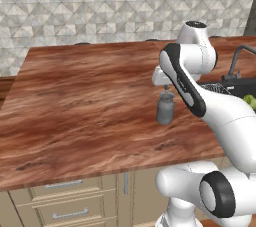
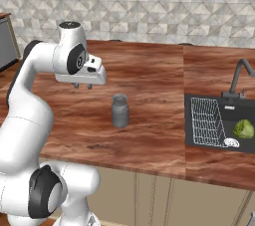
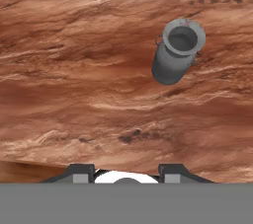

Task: Pick the jug and cup and place them in the sink. Then turn on the water.

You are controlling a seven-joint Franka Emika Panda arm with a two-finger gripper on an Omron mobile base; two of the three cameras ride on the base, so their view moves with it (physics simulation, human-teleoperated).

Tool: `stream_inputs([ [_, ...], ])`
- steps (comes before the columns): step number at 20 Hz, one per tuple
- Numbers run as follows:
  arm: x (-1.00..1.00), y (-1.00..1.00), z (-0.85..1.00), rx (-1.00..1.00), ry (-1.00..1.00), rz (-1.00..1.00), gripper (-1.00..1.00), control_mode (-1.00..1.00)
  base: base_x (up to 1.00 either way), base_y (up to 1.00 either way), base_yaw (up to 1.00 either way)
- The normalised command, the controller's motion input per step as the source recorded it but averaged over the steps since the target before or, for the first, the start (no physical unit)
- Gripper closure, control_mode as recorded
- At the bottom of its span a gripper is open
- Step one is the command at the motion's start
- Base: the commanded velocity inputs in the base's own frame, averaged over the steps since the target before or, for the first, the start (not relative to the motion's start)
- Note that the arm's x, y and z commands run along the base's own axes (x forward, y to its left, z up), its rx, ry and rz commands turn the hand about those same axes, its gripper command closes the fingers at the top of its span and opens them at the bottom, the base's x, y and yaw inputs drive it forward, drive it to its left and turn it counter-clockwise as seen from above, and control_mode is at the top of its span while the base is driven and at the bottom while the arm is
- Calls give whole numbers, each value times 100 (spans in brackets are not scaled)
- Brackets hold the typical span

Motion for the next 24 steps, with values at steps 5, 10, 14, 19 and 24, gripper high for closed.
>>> stream_inputs([
  [5, 0, 0, 0, 0, 7, 0, -100, -100, 0, 0, 0],
  [10, 1, -11, 0, 0, 18, 0, -100, -100, 0, 0, 0],
  [14, 13, -19, 0, 0, 18, 0, -100, -100, 0, 0, 0],
  [19, 18, -37, 0, 0, 13, 0, -100, -100, 0, 0, 0],
  [24, 19, -19, 0, 0, 11, 0, -100, -100, 0, 0, 0],
])
